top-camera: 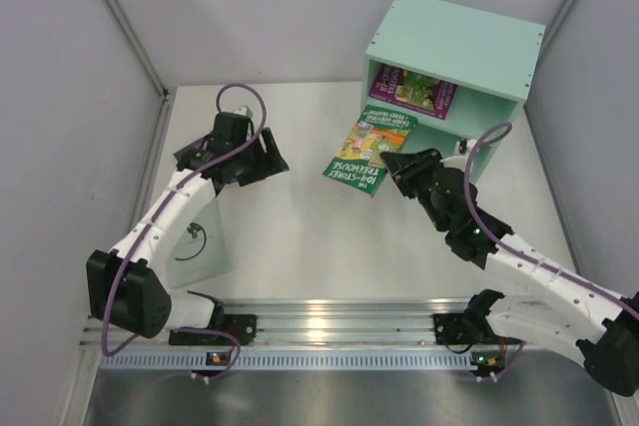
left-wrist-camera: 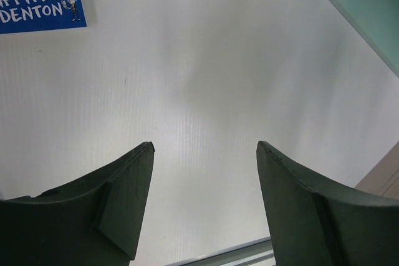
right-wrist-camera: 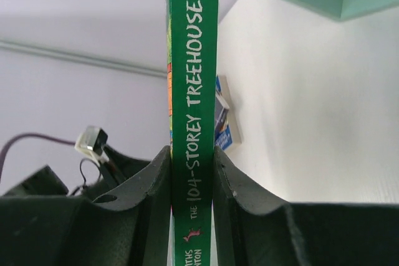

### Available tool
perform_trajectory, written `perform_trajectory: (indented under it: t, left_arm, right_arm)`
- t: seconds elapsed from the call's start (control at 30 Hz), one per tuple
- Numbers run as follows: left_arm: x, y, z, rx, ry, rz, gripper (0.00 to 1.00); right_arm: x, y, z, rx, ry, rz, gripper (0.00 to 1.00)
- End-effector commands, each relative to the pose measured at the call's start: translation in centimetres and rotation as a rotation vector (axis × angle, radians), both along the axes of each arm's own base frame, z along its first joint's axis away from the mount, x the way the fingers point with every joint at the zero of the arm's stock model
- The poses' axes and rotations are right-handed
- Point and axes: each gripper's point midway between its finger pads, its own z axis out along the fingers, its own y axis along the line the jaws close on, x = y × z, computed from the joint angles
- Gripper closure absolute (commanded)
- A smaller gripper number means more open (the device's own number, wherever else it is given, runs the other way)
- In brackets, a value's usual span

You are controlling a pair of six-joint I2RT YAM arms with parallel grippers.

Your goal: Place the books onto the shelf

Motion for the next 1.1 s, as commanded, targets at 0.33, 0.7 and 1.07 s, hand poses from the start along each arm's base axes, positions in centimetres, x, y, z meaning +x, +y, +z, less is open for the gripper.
perform_trajectory:
  t: [0.33, 0.7, 1.07]
  left_arm:
    - [-1.0, 0.8, 1.2, 0.016, -0.041, -0.009, 0.28]
    - [-1.9, -0.1, 0.7, -0.039, -0.038, -0.045, 0.28]
    - [-2.4, -0.6, 0.3, -0.06, -0.036, -0.078, 0.28]
  right_arm:
    - [4.4, -5.8, 8.2, 0.191, -0.121, -0.269, 1.0]
    - [5.9, -8.9, 9.0, 0.286, -0.179, -0.42, 1.0]
    - [6.3, -11.1, 9.7, 0.376, -0.231, -0.541, 1.0]
